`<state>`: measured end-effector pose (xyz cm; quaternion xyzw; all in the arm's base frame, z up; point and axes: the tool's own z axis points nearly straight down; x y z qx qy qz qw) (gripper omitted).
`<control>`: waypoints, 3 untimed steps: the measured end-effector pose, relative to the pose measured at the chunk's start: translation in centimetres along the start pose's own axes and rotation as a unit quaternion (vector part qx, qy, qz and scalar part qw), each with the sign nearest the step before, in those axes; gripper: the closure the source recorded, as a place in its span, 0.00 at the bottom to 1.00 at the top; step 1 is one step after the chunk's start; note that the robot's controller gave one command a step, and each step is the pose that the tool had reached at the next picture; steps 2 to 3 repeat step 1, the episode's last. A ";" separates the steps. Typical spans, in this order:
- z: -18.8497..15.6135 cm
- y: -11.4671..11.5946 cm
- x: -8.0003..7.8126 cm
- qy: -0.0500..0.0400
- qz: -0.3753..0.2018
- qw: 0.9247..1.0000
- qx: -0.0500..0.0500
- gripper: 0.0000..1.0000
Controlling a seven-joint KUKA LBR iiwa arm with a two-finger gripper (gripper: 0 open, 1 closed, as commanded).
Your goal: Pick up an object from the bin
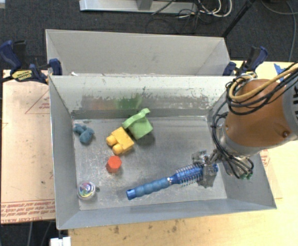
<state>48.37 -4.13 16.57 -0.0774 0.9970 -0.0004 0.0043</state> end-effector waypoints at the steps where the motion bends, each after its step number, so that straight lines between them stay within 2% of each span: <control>1: -15.7 -0.4 -3.3 -0.002 -0.003 1.000 0.001 1.00; 3: -15.7 -0.4 -3.3 -0.002 -0.003 1.000 0.001 1.00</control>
Offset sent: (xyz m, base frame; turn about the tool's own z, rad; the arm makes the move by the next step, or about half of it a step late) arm 0.0295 0.0006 0.1535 -0.0054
